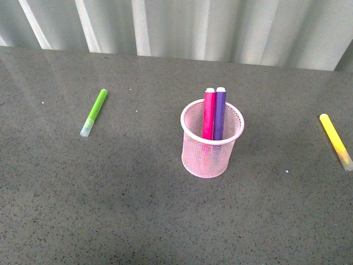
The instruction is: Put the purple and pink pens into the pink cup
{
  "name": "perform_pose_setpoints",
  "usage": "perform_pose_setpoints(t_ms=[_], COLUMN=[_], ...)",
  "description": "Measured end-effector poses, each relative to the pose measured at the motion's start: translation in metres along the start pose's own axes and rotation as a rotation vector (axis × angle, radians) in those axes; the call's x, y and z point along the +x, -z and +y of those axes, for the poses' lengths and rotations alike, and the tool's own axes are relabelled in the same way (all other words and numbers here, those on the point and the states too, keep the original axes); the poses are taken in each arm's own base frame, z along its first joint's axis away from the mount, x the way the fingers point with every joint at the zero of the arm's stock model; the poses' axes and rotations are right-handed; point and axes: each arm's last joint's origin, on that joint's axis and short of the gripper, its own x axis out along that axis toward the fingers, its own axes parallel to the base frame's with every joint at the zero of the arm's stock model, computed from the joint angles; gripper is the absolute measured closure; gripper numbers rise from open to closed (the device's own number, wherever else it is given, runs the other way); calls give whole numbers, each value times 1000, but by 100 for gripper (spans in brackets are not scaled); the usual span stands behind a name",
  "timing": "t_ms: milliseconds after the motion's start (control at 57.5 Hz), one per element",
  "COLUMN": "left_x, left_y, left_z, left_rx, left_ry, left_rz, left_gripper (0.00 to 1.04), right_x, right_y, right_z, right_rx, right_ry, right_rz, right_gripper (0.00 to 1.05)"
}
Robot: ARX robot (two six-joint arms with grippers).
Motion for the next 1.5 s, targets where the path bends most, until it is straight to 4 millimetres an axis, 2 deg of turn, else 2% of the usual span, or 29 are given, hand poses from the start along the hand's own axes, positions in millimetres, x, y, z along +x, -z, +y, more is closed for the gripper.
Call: perform_pose_setpoints(t_ms=[122,157,191,731,957,1062,1131,1462,1497], left_x=[0,0,0,0,0,0,0,0,0], left_y=[0,0,0,0,0,0,0,0,0], left_z=[0,0,0,0,0,0,0,0,0], left_rx=[0,0,0,0,0,0,0,0,0], left_ry=[0,0,0,0,0,0,0,0,0], left_rz=[0,0,0,0,0,0,0,-1,-1], left_gripper=[7,7,7,7,7,7,7,7,7], right_x=[-7,-8,-10,-24,-28,-36,-39,-39,-39], right_y=[11,14,15,34,34,39,36,37,37], right_z=[0,0,0,1,1,1,1,1,1], right_rx=[6,6,5,8,8,8,11,14,14], right_ry=[0,0,0,0,1,0,1,1,1], right_rz=[-1,1,2,-17,-25,12,-21,-19,-19], right_gripper=[92,99,101,101,101,101,101,101,98])
